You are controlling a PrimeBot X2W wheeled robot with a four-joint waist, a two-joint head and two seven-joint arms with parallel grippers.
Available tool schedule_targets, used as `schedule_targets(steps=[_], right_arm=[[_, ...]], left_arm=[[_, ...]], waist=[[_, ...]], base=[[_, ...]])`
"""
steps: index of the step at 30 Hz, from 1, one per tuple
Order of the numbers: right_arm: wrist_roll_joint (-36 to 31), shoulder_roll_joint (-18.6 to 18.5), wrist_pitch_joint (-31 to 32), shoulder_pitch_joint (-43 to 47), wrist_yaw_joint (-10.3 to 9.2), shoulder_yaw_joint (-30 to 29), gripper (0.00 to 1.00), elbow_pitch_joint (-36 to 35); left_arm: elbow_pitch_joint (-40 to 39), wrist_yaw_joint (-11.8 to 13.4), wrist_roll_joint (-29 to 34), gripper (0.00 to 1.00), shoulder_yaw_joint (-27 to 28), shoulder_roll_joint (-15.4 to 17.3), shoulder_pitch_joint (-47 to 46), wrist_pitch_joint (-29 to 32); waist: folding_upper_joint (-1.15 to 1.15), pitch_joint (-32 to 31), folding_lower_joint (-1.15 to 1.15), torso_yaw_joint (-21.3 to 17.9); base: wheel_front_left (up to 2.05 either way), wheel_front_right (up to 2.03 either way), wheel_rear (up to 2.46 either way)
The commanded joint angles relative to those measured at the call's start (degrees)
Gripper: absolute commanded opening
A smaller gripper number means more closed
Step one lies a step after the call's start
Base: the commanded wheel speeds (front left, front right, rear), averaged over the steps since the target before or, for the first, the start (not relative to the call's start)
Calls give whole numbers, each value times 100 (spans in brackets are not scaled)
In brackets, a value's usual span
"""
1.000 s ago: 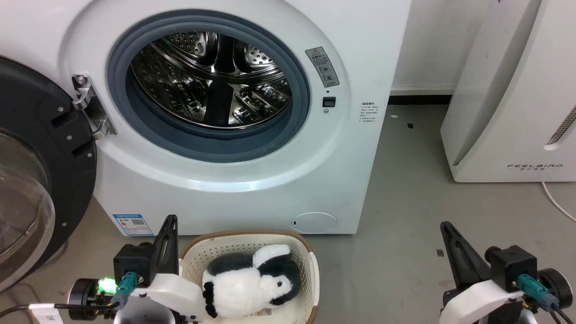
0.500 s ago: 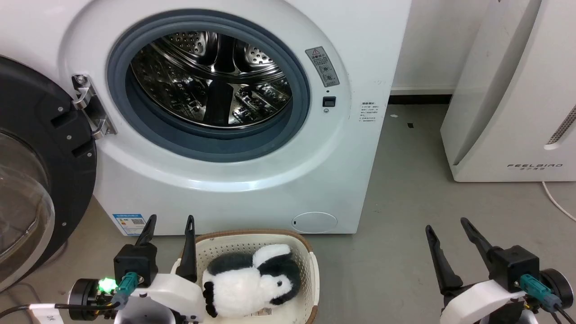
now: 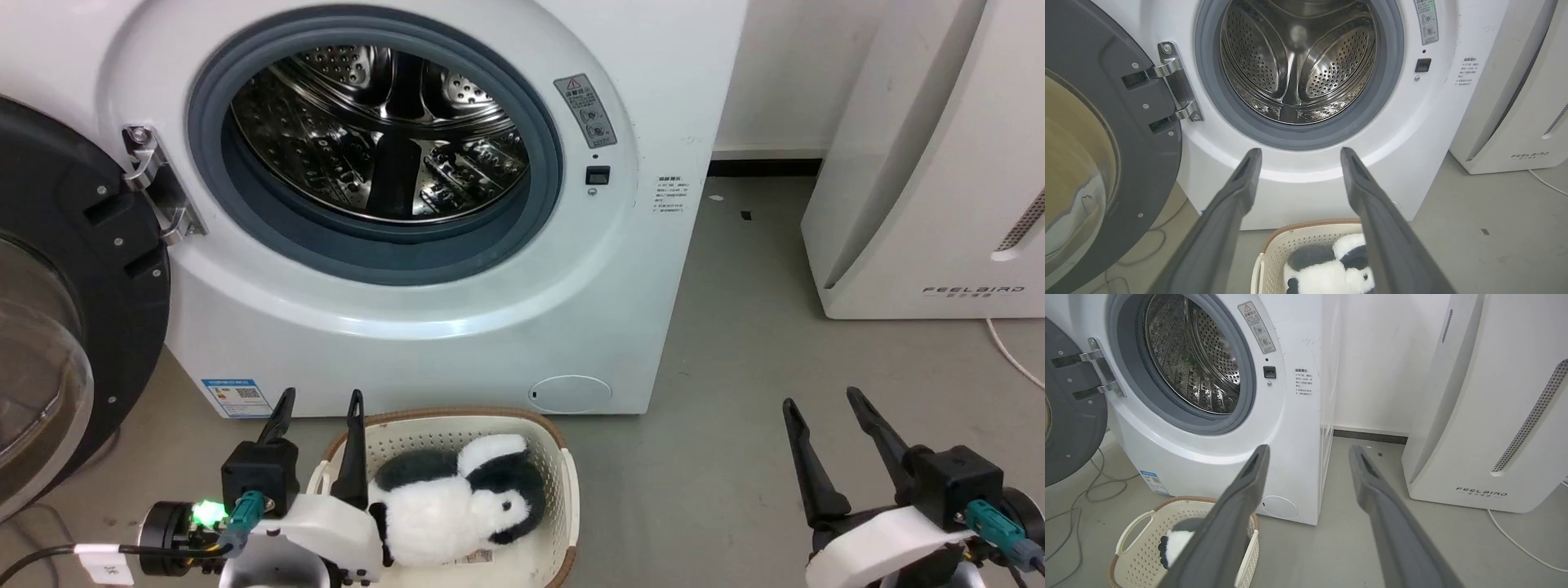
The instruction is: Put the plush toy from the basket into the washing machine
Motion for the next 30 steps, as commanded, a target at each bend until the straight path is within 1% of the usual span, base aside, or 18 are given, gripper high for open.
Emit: schedule_targets(steps=[1, 15, 23, 30], right_arm=[[76, 0, -73, -46, -1, -23, 100, -49], [261, 0, -239, -308, -1, 6, 100, -166], [406, 0, -335, -511, -2, 17, 100, -235], [540, 0, -419, -665, -2, 42, 100, -308]], left_arm=[[92, 37, -32, 100, -34, 1, -140, -71], [1039, 9, -29, 100, -183, 39, -823, -238], [1889, -65, -153, 100, -168, 107, -1411, -318], [2558, -155, -216, 100, -223, 201, -1918, -160]], waist=[[0, 39, 0, -3], [0, 617, 0, -116], [0, 1075, 0, -249], [0, 1527, 0, -383]], base=[[0, 0, 0], [0, 0, 0], [0, 0, 0], [0, 0, 0]])
